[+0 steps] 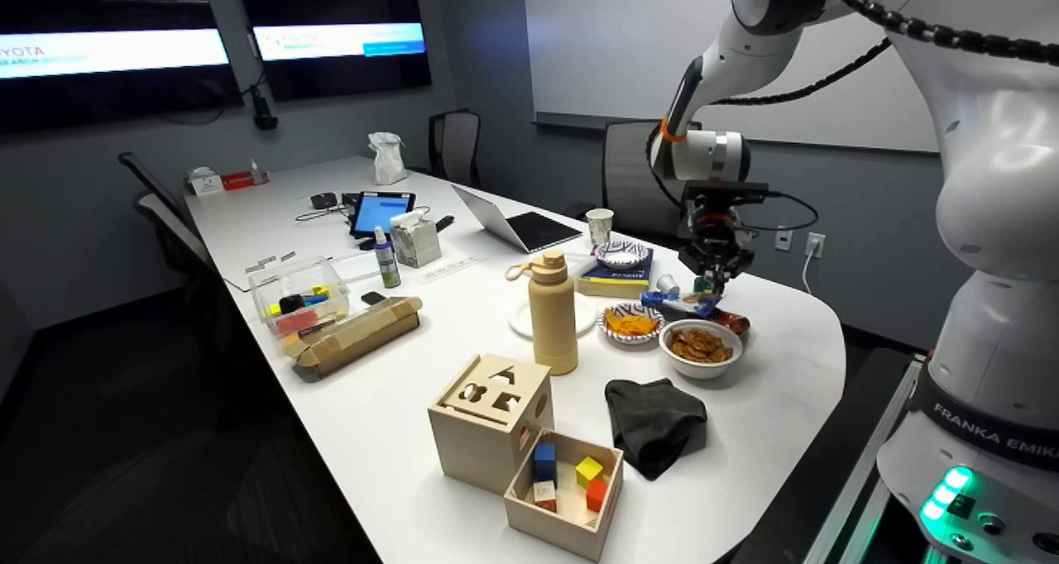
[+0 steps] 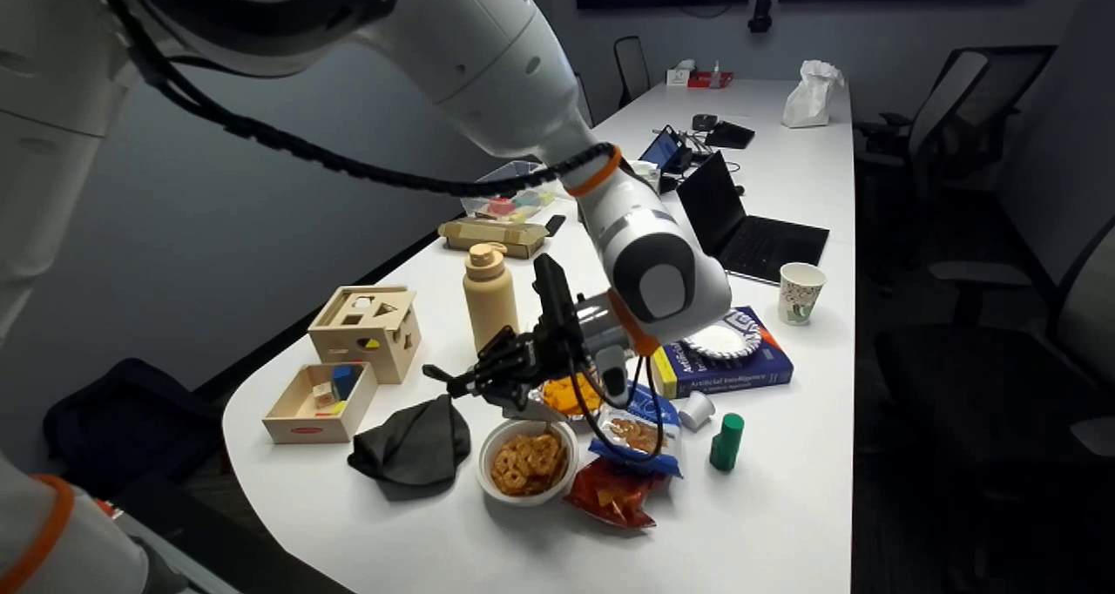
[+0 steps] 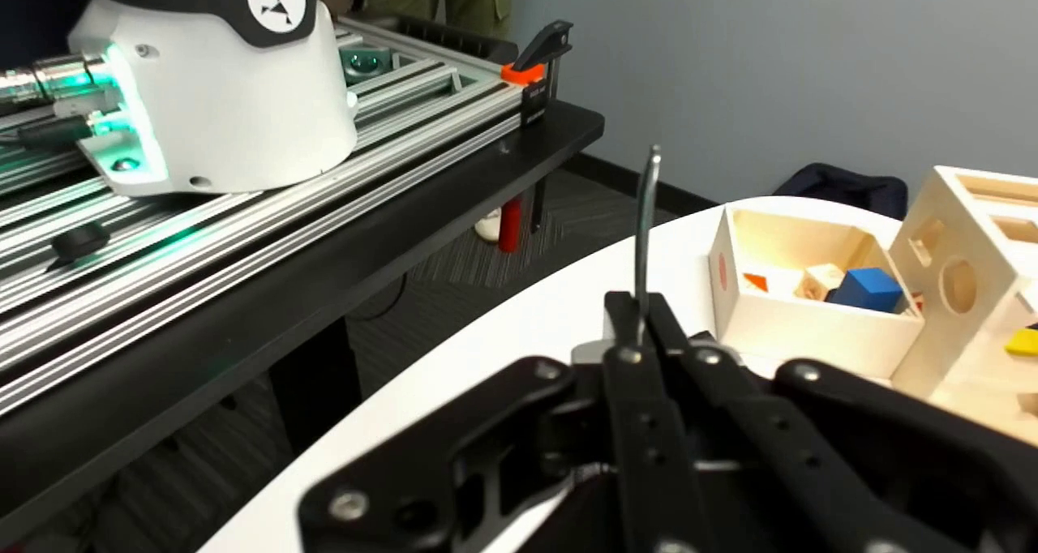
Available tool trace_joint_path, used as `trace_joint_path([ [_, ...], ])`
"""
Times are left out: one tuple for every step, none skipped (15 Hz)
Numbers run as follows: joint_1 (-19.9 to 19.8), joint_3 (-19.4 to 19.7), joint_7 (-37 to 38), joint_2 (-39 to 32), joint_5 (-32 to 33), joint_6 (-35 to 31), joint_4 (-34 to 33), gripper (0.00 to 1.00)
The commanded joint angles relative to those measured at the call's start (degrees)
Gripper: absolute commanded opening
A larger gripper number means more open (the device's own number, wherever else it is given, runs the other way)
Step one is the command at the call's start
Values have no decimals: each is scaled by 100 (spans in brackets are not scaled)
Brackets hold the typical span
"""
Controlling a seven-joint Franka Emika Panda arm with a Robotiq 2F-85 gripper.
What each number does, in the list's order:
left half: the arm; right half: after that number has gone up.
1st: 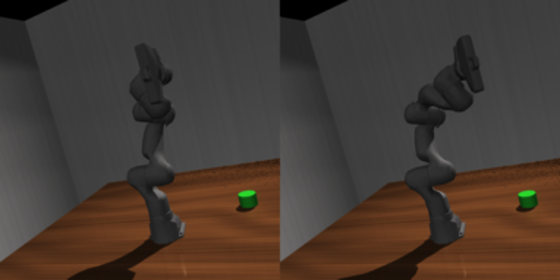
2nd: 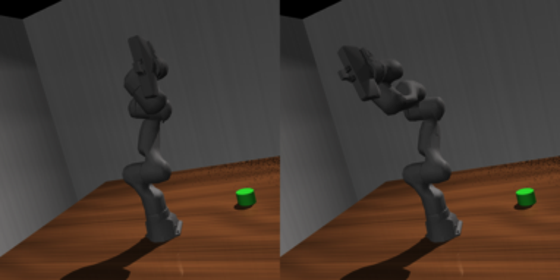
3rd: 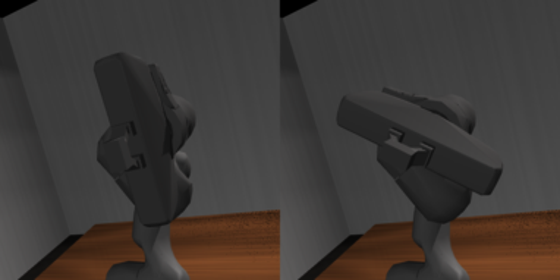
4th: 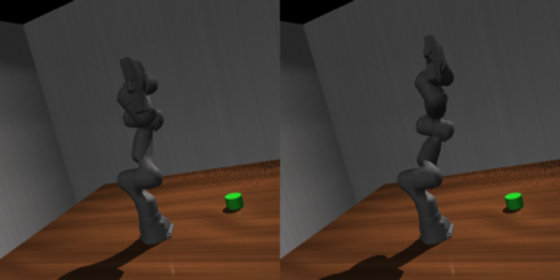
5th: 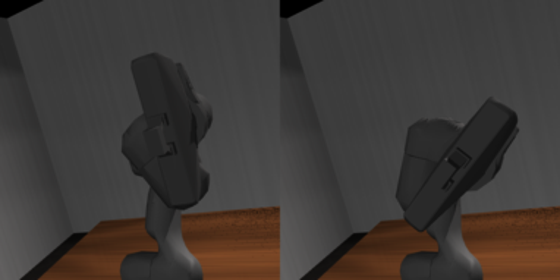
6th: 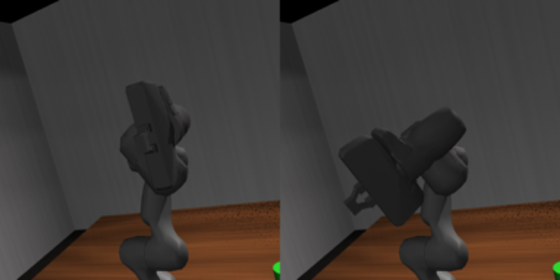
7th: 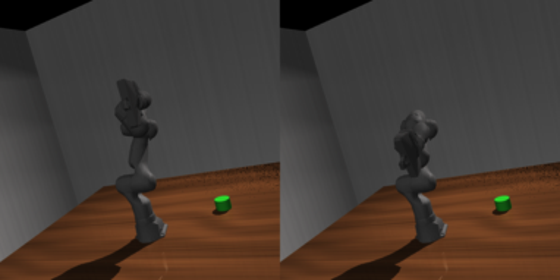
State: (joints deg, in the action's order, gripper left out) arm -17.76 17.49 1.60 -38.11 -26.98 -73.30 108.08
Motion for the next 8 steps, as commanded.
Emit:
trace_joint_path([
  [280,-242,30,749,228,-470,120,1],
  [344,-355,33,789,235,-550,-33,1],
  [398,-455,3,795,262,-656,-191,1],
  [465,-558,-6,765,310,-775,-373,1],
  [530,-659,-34,693,378,-895,-579,1],
  [583,-754,-65,537,481,-998,-857,1],
  [632,-834,-111,387,610,-1140,-1090,1],
  [669,-910,-181,251,745,-1311,-1298,1],
])
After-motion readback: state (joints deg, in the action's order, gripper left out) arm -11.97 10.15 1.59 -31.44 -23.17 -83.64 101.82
